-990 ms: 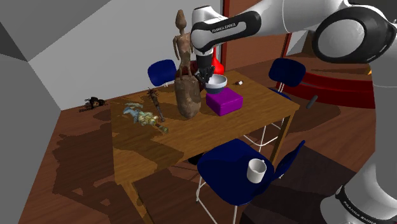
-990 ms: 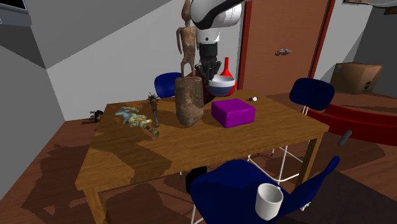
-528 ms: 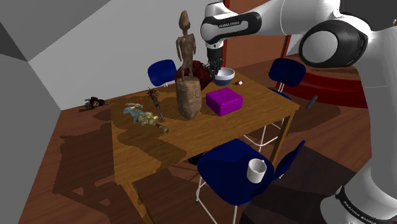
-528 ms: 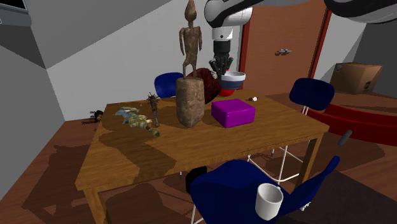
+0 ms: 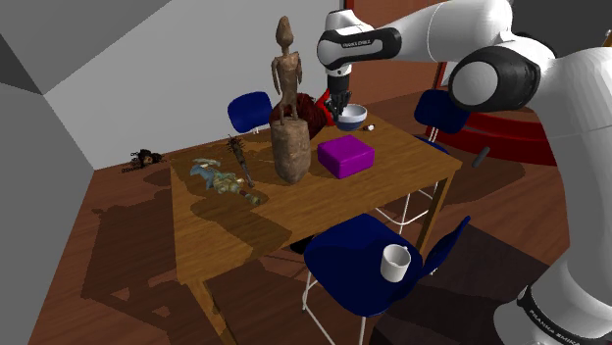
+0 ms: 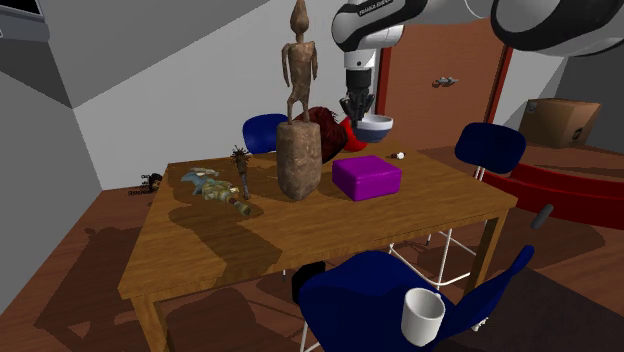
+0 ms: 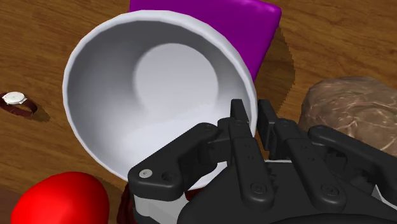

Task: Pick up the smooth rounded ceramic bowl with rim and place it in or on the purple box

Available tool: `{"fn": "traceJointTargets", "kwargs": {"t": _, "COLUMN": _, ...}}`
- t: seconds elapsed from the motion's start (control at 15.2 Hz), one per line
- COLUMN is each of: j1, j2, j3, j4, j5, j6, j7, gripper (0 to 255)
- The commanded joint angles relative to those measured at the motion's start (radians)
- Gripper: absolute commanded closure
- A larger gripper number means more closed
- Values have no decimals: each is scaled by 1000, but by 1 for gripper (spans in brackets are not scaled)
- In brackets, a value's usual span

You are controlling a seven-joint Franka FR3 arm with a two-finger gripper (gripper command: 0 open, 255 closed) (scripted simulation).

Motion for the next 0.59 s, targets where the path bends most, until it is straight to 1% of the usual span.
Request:
{"fn": "traceJointTargets", "kwargs": {"t": 0.0, "j1": 0, "j2": 2, "j3": 0, "j4": -22, "j5": -1, "j6": 24, "j7": 3, "gripper": 255}}
{"fn": "traceJointTargets", "kwargs": {"t": 0.53, "j1": -2, "j2": 11, "j3": -1, "j4": -114, "j5": -3, "j6": 125, "j7": 10, "gripper": 255}}
